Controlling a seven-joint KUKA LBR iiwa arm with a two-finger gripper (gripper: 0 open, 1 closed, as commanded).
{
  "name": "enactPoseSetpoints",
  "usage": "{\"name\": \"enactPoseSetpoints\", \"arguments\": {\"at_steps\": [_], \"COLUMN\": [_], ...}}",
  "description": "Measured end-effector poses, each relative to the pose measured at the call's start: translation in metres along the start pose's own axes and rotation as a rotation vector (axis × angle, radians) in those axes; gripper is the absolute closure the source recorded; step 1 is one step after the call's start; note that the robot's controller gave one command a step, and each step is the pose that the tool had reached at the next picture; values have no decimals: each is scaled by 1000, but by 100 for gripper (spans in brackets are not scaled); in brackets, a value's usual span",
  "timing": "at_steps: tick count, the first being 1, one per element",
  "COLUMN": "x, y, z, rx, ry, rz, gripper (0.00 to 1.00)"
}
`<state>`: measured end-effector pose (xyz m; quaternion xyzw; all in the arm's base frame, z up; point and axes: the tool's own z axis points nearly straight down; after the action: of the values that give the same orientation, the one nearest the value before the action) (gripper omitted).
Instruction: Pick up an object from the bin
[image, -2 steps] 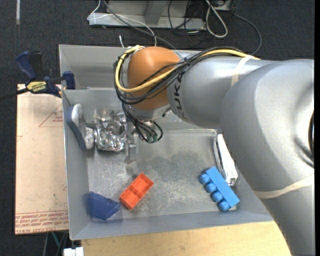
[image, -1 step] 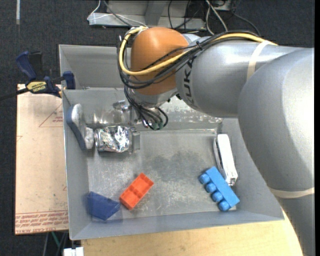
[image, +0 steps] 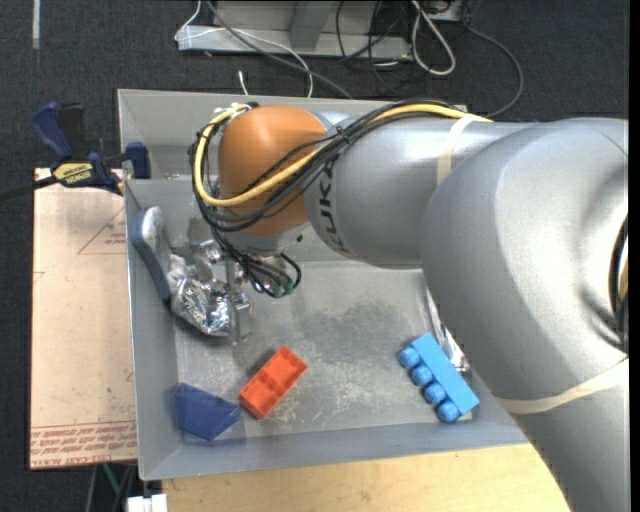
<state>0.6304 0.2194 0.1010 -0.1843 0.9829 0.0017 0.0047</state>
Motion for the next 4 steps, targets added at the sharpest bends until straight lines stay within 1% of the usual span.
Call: {"name": "enactPoseSetpoints", "arguments": {"at_steps": [1,2,3,4], "x": [-5,0,0,1], "y": [-35,23,23,23], "z": [31,31,31,2], "rx": [4,0,-1,-1], "ry": [-14,-3,-3,-1], "rz": [-248,41,42,42], "gripper": [0,100,100,100]}}
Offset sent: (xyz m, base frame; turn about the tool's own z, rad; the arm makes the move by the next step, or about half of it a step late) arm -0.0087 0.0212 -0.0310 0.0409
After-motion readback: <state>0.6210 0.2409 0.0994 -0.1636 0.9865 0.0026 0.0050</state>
